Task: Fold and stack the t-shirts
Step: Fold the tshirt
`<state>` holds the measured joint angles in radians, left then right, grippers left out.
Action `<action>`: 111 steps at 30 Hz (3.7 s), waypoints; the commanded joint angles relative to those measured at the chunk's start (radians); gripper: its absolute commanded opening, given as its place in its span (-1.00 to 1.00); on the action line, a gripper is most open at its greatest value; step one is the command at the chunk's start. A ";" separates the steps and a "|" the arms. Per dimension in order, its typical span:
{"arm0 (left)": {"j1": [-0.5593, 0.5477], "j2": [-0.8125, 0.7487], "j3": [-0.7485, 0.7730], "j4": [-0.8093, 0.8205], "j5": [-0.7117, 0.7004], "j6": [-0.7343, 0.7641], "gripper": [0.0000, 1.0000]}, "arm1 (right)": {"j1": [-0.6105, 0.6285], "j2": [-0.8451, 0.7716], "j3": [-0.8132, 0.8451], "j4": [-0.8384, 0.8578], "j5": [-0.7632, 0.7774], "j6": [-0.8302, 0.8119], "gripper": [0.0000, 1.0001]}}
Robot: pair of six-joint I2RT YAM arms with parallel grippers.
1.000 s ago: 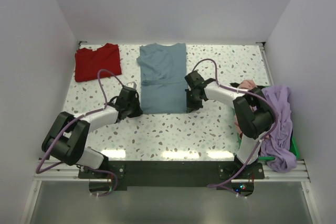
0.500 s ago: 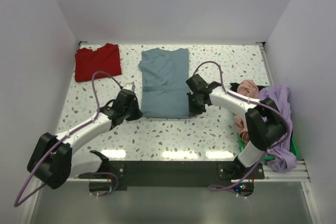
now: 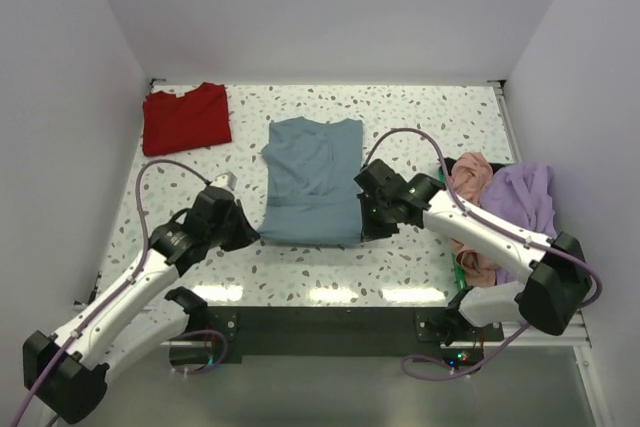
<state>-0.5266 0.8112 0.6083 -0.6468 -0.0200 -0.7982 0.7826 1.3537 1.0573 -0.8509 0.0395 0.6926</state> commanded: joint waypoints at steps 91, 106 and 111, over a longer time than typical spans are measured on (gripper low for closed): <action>0.378 0.887 0.588 0.477 0.293 0.198 -1.00 | -0.339 0.832 1.184 -0.089 0.188 -0.297 -1.00; 0.407 0.994 0.739 0.581 0.101 0.149 0.82 | -0.391 0.981 1.380 0.075 0.042 -0.271 0.53; 0.407 0.921 0.647 0.608 0.143 0.212 0.96 | -0.390 0.822 1.147 0.185 -0.007 -0.314 0.64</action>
<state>-0.1207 1.8057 1.2884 -0.1078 0.1219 -0.6395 0.3843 2.3283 2.2822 -0.7612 0.0872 0.4091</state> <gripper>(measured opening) 0.979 0.819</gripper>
